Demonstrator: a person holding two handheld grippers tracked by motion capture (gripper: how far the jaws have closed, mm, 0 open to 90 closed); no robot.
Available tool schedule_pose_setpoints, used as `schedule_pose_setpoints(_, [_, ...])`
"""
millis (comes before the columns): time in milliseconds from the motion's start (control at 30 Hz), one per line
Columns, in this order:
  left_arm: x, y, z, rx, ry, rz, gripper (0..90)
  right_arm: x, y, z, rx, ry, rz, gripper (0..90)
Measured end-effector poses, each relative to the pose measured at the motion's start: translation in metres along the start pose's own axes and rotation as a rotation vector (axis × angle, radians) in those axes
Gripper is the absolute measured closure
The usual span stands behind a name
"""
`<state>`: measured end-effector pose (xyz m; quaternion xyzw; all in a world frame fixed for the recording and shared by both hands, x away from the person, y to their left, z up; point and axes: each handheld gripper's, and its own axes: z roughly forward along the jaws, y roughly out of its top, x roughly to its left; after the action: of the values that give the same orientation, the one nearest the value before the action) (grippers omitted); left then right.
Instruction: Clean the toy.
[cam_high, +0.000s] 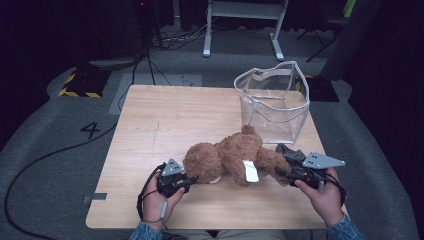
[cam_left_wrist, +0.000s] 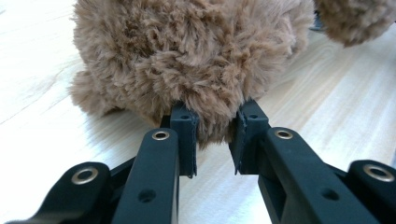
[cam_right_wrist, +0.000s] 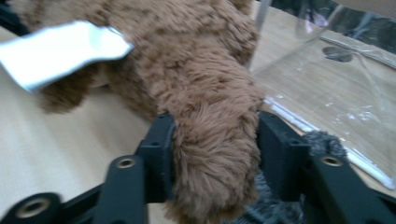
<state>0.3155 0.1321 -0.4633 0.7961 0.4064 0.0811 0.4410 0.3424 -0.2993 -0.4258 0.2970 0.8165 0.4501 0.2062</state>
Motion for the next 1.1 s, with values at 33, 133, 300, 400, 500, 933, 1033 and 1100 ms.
schedule_pose_setpoints(33, [0.001,0.0,0.0,0.0,0.0,-0.001,74.2,0.0,-0.001,0.001,-0.004,-0.008,0.005,42.2])
schedule_pose_setpoints(133, [0.003,0.0,0.0,-0.004,0.01,-0.008,74.2,0.003,-0.001,-0.002,-0.029,-0.009,0.006,37.9])
schedule_pose_setpoints(300, [0.009,0.002,0.003,-0.018,-0.011,-0.064,74.3,0.009,0.0,-0.014,-0.019,-0.024,-0.03,33.6])
schedule_pose_setpoints(400, [0.012,0.003,0.007,-0.019,-0.003,-0.071,74.3,0.012,0.002,-0.015,0.015,-0.026,-0.078,32.1])
schedule_pose_setpoints(500, [0.014,0.002,0.006,-0.014,0.007,-0.073,74.0,0.014,0.008,-0.013,0.018,-0.015,-0.111,31.0])
schedule_pose_setpoints(933, [0.012,-0.002,-0.001,-0.028,0.021,-0.026,65.9,-0.034,-0.032,0.015,0.188,-0.086,-0.05,27.6])
schedule_pose_setpoints(1033, [0.01,-0.004,0.0,-0.023,0.03,0.004,60.5,-0.033,-0.039,0.021,0.19,-0.059,-0.057,27.6])
schedule_pose_setpoints(1100, [0.01,-0.005,0.004,-0.011,0.036,0.02,60.4,-0.03,-0.038,0.025,0.179,-0.036,-0.077,28.2])
